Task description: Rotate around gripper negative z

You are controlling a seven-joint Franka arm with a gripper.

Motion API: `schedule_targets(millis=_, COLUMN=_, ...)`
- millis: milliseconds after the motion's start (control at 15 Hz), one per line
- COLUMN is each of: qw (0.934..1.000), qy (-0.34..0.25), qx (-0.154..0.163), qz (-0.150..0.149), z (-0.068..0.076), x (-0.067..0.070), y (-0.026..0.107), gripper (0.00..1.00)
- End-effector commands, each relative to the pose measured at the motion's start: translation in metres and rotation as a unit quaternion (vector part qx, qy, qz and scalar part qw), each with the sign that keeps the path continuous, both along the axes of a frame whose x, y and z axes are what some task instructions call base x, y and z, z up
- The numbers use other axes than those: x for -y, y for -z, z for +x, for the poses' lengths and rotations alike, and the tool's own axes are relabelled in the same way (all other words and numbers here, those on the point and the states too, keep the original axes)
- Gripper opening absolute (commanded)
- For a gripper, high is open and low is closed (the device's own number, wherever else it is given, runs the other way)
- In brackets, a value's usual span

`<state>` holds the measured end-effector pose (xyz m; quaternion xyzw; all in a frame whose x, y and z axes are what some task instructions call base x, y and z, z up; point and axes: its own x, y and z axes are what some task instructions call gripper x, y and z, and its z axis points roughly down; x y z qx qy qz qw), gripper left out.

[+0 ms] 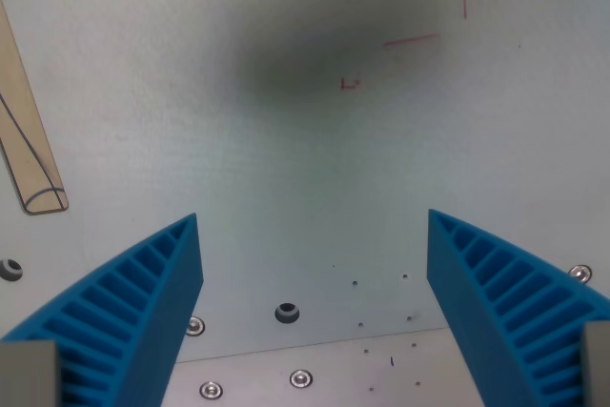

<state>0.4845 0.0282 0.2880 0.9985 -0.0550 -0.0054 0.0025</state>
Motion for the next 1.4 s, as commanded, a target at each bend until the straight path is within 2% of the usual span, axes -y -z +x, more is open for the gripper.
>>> schedule_targets(millis=67, qw=1.0000, qy=-0.006, qx=0.002, qz=0.000, z=0.0001, x=0.0000, y=-0.0016, gripper=1.00)
schedule_targets(millis=733, qw=0.9980, qy=-0.064, qx=0.002, qz=0.001, z=0.0001, x=0.0000, y=-0.0016, gripper=1.00)
schedule_targets(millis=1400, qw=0.9925, qy=-0.122, qx=0.001, qz=0.001, z=0.0001, x=0.0000, y=-0.0016, gripper=1.00)
